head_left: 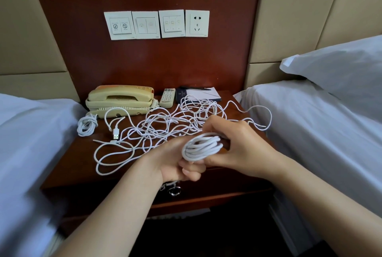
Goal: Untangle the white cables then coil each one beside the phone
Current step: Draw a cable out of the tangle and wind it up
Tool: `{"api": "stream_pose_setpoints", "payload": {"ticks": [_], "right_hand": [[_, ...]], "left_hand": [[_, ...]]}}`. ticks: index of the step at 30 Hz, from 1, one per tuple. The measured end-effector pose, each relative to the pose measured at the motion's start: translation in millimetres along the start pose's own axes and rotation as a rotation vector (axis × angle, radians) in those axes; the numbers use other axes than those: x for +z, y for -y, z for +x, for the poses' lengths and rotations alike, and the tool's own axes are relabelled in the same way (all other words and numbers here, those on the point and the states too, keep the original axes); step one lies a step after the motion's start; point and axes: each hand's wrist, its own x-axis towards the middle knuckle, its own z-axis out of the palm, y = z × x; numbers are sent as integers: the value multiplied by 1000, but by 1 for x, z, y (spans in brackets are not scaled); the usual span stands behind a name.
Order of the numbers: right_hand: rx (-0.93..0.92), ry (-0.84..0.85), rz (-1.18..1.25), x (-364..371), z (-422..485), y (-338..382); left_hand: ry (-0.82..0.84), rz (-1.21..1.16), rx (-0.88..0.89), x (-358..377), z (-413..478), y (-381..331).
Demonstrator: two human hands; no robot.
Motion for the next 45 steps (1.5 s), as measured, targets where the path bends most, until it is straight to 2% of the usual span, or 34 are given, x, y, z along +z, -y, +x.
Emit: {"api": "stream_pose_setpoints", "payload": {"ticks": [7,15,18,21,23,26,30,33,35,38,45], "right_hand": [[-3,34,-41,-4,3,-2],[86,-32,160,-3,4,-2],[101,8,207,-3,4,-3],[83,-30,175,2,4,-7],[112,-53,248,6,6,-11],[180,-81,387,8,9,-19],[174,-149,358,13,15,-23],[147,-149,489,17,17,-19],[147,-149,482,19,17,-18],[179,-188,329,23,15,-16],[230,-279,325,13,10,-19]], "left_hand": [[-40,-78,20,0,8,0],[40,-129,23,2,9,-3],[-74,-200,40,1,12,-1],[-66,-278,48,7,14,2],[-75,-287,60,11,16,4],[-253,-181,229,18,24,7],[-524,62,535,20,28,9],[-641,349,757,22,22,10],[-666,402,850,24,18,10],[-738,345,798,23,18,9],[-759,39,607,20,23,5]]}}
